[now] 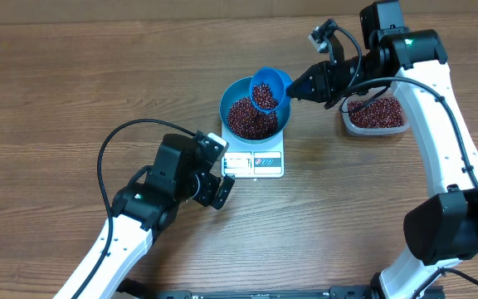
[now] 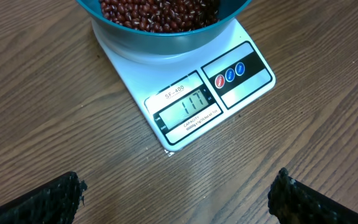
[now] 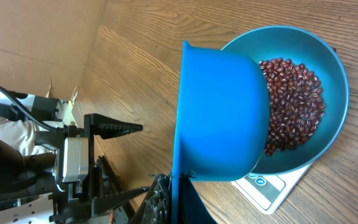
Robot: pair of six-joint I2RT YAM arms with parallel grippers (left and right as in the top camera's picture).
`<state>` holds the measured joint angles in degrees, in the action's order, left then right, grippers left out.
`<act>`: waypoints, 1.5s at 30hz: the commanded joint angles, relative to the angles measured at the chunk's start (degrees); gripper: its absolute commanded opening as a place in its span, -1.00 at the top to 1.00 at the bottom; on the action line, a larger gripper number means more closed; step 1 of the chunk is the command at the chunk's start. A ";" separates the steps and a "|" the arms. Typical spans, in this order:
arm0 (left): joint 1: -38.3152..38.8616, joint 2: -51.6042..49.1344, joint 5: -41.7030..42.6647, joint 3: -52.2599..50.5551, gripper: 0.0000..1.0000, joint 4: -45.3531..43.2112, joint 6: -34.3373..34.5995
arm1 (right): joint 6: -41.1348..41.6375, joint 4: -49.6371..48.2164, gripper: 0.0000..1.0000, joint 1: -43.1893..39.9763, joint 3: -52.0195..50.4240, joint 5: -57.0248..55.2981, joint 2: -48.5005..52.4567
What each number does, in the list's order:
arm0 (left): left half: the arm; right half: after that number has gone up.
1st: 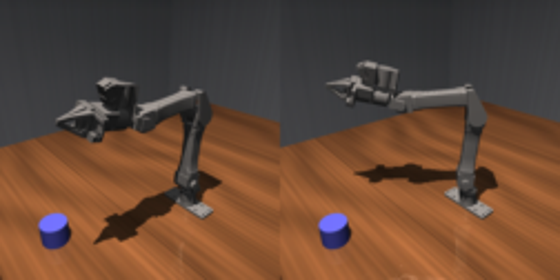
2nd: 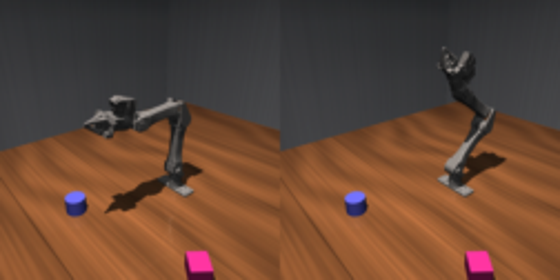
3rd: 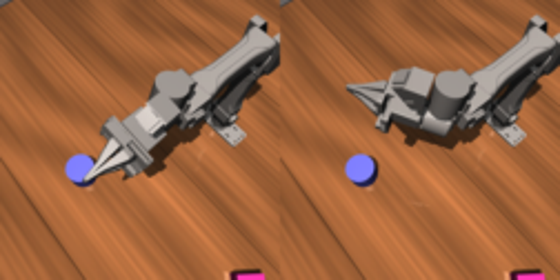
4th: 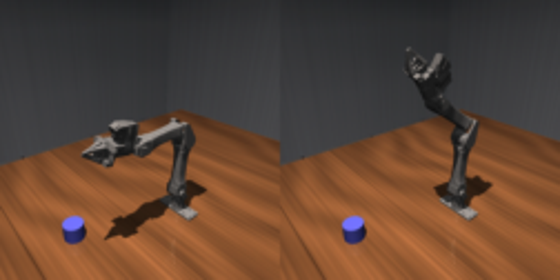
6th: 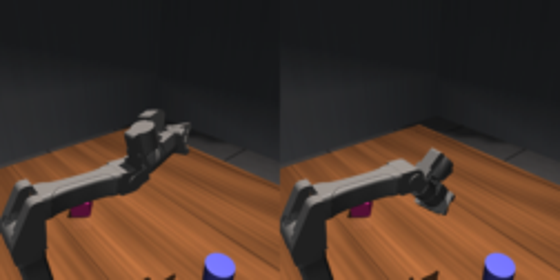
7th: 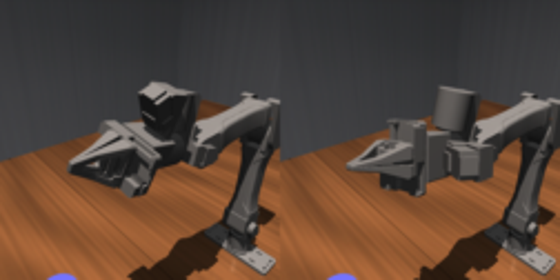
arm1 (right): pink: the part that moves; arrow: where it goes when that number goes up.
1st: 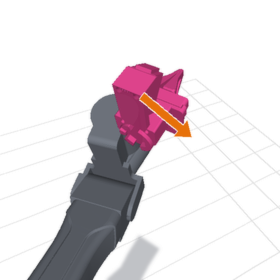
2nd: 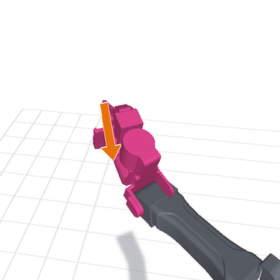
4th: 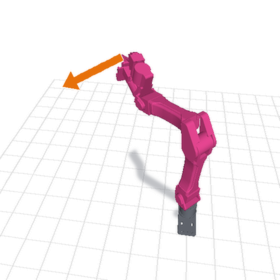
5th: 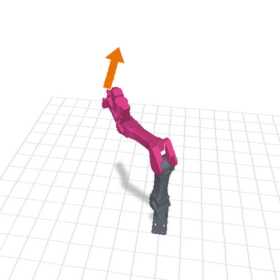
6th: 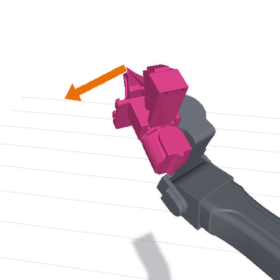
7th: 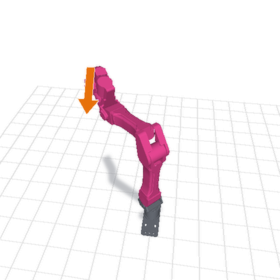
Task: Scoop item into bowl and weigh 150g on scale
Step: 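Carry the filled scoop over the teal bowl, right gripper, then tip the scoop with the right gripper to pour beans into the bowl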
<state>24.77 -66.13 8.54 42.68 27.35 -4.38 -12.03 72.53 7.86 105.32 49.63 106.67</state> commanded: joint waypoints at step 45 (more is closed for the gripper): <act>0.28 0.22 -0.13 -0.17 -0.99 -0.20 0.98 | 7.78 -6.73 0.93 9.84 1.84 -24.61 -0.59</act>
<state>24.77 -66.13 8.54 42.68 27.35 -4.38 -4.75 66.63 17.10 105.32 26.79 106.67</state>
